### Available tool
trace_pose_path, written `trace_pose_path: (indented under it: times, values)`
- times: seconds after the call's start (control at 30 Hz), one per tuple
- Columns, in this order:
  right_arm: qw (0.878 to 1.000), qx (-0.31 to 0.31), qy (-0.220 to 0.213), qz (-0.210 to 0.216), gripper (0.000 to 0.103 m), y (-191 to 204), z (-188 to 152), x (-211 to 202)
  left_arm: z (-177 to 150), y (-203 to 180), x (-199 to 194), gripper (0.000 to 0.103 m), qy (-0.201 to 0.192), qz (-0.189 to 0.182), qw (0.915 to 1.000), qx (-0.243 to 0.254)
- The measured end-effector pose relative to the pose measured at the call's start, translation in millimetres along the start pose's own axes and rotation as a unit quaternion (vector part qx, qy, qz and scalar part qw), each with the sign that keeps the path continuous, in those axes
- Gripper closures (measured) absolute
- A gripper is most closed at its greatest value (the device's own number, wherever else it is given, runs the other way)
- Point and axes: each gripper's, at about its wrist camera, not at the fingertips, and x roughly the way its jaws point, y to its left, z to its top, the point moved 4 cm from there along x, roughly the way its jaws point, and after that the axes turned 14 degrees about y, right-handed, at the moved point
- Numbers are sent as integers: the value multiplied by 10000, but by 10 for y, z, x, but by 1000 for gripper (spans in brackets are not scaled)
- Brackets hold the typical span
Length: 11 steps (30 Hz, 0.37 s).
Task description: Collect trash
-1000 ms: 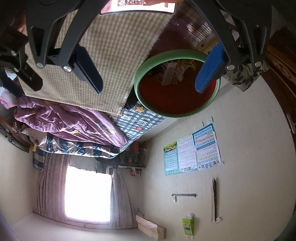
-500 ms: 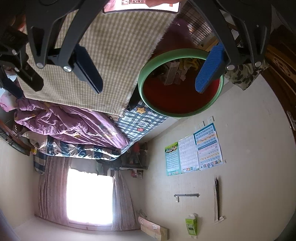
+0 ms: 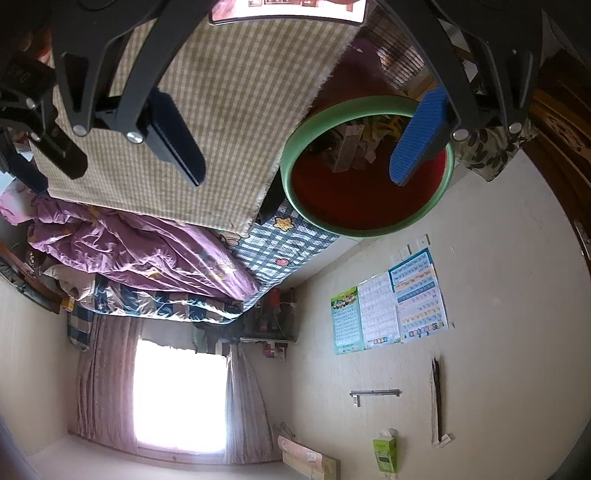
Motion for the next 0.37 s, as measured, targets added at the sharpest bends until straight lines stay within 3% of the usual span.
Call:
trace_pose_path:
  times: [0.13,0.27,0.37]
  values:
    - [9997,55,155,-185,7,-158,-76,87,-14,19,52,5,84,13,10000,-24]
    - [9956,208,439,-797,7,-588,-173,232,-51,166,130,5,243,95,9995,-156]
    - [9860,620,679,-1392,7,-1118,-286,301,-92,349,155,5,243,266,9987,-353]
